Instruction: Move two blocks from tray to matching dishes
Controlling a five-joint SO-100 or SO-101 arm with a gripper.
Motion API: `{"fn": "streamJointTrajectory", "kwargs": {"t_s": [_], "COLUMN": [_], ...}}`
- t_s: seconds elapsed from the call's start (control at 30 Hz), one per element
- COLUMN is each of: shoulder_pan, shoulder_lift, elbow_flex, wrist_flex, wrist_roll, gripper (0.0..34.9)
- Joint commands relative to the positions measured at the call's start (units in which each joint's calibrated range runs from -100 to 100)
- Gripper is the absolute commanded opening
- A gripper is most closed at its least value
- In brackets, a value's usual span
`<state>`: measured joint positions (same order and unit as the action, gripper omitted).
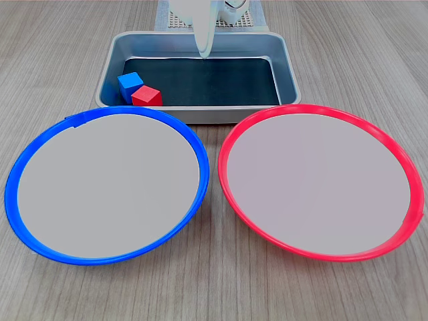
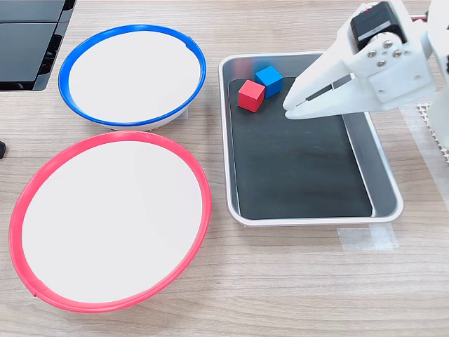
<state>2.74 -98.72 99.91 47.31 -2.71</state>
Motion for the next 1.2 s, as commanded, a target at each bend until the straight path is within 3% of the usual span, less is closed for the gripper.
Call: {"fn": "streamJointTrajectory", "kwargs": {"t_s": [0.0, 0.53, 0.63, 0.77, 0.87, 1.0, 1.17], "shoulder_pan": [0.1, -1.2, 2.2, 9.5, 10.9, 12.6, 15.0], "shoulder_lift": [-0.3, 1.7, 13.8, 39.7, 53.1, 66.0, 76.0], "elbow_flex": [0.1, -0.1, -8.7, -30.2, -40.7, -48.2, -51.4], "wrist_flex": [0.1, -0.6, -4.6, 1.4, 4.7, 4.4, 2.4], "wrist_roll": [0.0, 0.3, 0.2, 0.0, 0.2, 1.2, 2.6], "gripper": [0.3, 0.3, 0.2, 0.2, 0.5, 9.6, 13.9]}}
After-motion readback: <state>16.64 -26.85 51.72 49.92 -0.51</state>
